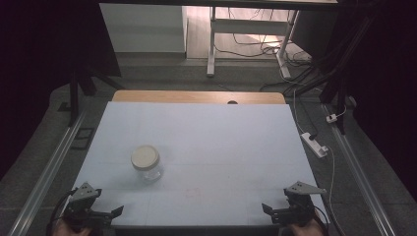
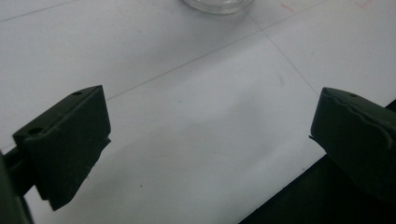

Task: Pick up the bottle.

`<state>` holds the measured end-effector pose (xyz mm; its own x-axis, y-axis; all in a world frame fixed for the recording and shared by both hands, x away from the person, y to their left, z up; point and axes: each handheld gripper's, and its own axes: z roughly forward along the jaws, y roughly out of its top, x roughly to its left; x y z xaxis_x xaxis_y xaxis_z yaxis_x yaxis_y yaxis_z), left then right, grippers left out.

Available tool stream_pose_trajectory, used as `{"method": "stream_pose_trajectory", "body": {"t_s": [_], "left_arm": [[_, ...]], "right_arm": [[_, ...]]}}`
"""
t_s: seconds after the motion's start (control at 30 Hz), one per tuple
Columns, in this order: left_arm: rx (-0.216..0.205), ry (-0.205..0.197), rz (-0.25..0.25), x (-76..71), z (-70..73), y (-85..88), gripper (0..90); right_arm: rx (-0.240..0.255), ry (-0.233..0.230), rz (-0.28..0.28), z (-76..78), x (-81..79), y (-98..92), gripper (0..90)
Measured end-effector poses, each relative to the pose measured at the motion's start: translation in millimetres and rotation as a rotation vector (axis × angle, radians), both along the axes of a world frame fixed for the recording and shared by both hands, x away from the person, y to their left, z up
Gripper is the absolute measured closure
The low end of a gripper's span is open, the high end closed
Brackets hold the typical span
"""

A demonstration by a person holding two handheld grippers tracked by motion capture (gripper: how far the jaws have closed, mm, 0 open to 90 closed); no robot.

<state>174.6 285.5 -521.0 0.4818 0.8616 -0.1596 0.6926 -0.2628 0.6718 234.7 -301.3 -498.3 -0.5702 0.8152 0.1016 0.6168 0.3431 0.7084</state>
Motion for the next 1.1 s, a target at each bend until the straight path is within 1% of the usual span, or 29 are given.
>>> {"method": "stream_pose_trajectory", "body": {"t_s": [0.2, 0.33, 0.4, 0.47, 0.5, 0.57, 0.77, 1.0, 1.03, 1.07, 1.1], "left_arm": [[-0.016, -0.025, -0.012, -0.1, 2.4, -0.6, 0.0], [-0.008, -0.029, -0.019, 0.9, 3.2, -2.0, 0.0], [-0.006, -0.04, -0.02, 1.8, 4.2, -3.0, 0.0], [-0.01, -0.039, -0.023, 2.0, 4.9, -3.0, 0.0], [-0.015, -0.047, -0.024, 2.6, 5.6, -3.8, 0.0], [-0.016, -0.047, -0.027, 2.8, 6.3, -4.1, 0.0], [-0.015, -0.069, -0.04, 6.0, 10.0, -6.9, 0.0], [-0.02, -0.081, -0.07, 13.5, 13.2, -10.2, 0.0], [-0.031, -0.092, -0.092, 16.1, 13.1, -10.6, 0.0], [-0.031, -0.092, -0.092, 16.1, 13.1, -10.6, 0.0], [-0.04, -0.101, -0.102, 17.3, 12.6, -10.9, 0.0]], "right_arm": [[-0.005, 0.004, 0.002, -0.4, 0.9, 0.4, 0.0], [-0.005, 0.009, 0.004, -0.7, 1.4, 0.4, 0.0], [-0.005, 0.01, 0.006, -0.8, 1.5, 0.6, 0.0], [-0.007, 0.009, 0.008, -0.9, 1.7, 0.7, 0.0], [-0.008, 0.012, 0.008, -0.9, 1.6, 0.9, 0.0], [-0.01, 0.011, 0.009, -0.9, 1.6, 1.2, 0.0], [-0.016, 0.012, 0.016, -1.1, 1.9, 2.0, 0.0], [-0.018, 0.015, 0.021, -1.2, 1.7, 2.9, 0.0], [-0.017, 0.015, 0.021, -1.2, 1.7, 2.9, 0.0], [-0.017, 0.015, 0.022, -1.2, 1.8, 2.9, 0.0], [-0.018, 0.016, 0.022, -1.2, 1.7, 2.9, 0.0]]}}
